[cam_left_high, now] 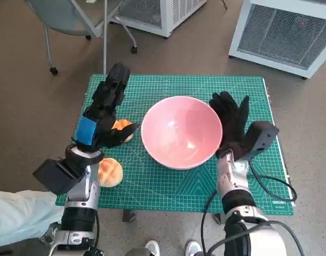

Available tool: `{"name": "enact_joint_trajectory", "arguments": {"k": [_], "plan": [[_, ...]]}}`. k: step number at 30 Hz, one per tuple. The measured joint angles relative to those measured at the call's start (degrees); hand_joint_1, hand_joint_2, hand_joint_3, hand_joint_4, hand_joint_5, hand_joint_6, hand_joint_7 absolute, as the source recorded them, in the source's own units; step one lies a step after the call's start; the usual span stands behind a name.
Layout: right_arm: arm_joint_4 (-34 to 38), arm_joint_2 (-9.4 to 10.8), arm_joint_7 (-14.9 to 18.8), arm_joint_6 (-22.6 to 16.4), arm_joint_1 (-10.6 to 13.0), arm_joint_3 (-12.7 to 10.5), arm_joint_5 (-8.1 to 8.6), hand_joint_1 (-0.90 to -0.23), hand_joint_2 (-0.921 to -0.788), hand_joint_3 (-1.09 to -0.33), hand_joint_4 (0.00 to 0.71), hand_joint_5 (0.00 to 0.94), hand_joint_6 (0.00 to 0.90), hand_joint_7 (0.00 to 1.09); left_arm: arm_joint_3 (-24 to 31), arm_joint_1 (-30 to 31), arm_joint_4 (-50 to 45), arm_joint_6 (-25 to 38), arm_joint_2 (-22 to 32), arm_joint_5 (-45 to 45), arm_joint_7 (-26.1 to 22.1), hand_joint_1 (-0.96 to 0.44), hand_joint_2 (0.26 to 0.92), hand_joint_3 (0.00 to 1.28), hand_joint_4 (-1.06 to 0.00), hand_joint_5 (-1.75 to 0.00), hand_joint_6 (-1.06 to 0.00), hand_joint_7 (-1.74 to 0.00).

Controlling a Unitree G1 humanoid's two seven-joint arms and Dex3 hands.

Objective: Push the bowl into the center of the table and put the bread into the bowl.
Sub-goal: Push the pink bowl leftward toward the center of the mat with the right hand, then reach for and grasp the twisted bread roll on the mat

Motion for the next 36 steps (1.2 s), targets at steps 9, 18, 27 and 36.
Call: {"name": "enact_joint_trajectory", "arguments": {"k": [9, 18, 27, 36], "plan": [[-0.02, -1.05, -0.11, -0.69, -0.38, 1.0, -1.62, -0.585, -0.921, -0.873, 0.279, 0.006, 0.262, 0.34, 0.0, 0.06, 0.0, -0.38, 0.2, 0.11, 0.4, -0.48, 0.921, 0.23, -0.05, 0.0, -0.15, 0.0], [-1.68, -4.05, 0.05, -6.43, -0.37, 3.49, -4.17, -0.608, -0.921, -0.886, 0.253, 0.0, 0.248, 0.33, -0.02, 0.04, 0.04, -0.41, 0.42, 0.23, 0.73, -0.49, 0.921, 0.23, -0.05, 0.0, -0.14, 0.0], [-8.2, -6.21, 4.42, -17.47, 0.98, 7.8, -6.37, -0.681, -0.921, -0.812, 0.212, 0.0, 0.171, 0.3, -0.25, -0.19, 0.35, -0.41, 0.38, 0.32, 1.1, -0.5, 0.921, 0.23, -0.04, 0.0, -0.14, 0.0], [-22.96, -8.79, 9.93, -22.71, 6.95, 12.85, -7.4, -0.707, -0.921, -0.797, 0.185, 0.0, 0.102, 0.29, -0.6, -1.65, 1.14, -0.35, -0.34, 0.32, 1.15, -0.5, 0.921, 0.24, -0.05, 0.0, -0.14, 0.0]]}}
